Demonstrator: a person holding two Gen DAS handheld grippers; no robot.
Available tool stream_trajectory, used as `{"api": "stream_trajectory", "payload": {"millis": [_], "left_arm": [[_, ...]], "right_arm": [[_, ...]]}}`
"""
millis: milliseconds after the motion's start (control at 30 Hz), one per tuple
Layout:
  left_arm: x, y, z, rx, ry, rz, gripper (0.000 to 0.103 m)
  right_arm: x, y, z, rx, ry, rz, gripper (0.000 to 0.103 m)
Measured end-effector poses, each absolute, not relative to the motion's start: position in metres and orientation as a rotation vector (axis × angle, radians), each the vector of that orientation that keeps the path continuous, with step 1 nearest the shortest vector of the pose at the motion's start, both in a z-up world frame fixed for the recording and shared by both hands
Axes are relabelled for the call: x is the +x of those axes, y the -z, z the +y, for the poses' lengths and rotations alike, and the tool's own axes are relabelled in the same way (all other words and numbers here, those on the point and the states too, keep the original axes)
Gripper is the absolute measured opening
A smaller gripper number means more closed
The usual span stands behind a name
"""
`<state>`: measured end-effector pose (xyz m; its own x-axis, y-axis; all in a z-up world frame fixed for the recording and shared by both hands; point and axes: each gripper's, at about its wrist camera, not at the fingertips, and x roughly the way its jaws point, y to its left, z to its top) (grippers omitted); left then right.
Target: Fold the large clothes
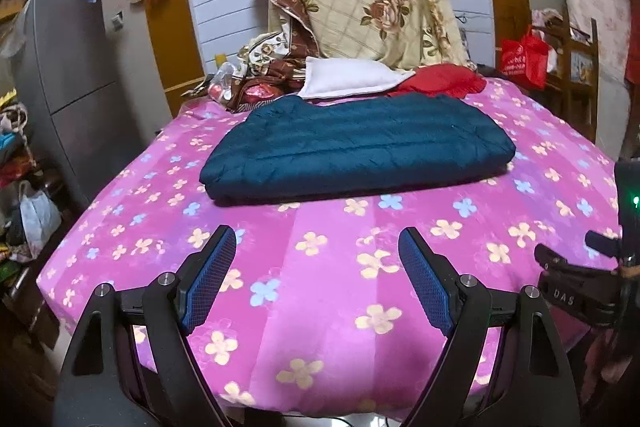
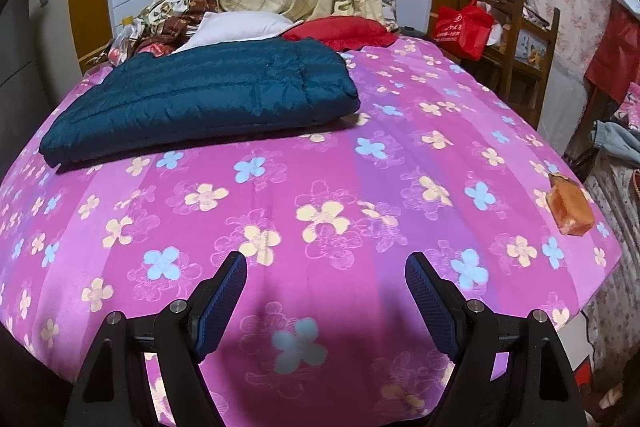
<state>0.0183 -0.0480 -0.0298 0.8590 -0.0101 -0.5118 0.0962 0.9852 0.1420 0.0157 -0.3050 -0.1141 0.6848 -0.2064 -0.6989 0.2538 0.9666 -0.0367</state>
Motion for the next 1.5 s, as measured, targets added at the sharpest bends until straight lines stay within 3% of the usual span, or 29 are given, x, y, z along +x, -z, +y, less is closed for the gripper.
{"api": "stream_trajectory", "payload": {"millis": [633,1100,1500], "left_arm": [[0.022,0.03,-0.039,0.125,0.035,0.551,0.084],[0.008,0.005,-0.014,0.045,-0.031,0.396,0.084],[0.009,0.007,-0.022,0.063,0.029,0.43,0.084]], "right_arm": [[0.019,0.115,-0.3,0.046,0.256,0.789,0.079],[0.014,0.108,-0.298,0.056,0.26,0.734,0.079],[0.012,0.105,-0.298,0.057,0.261,0.72,0.079]]}}
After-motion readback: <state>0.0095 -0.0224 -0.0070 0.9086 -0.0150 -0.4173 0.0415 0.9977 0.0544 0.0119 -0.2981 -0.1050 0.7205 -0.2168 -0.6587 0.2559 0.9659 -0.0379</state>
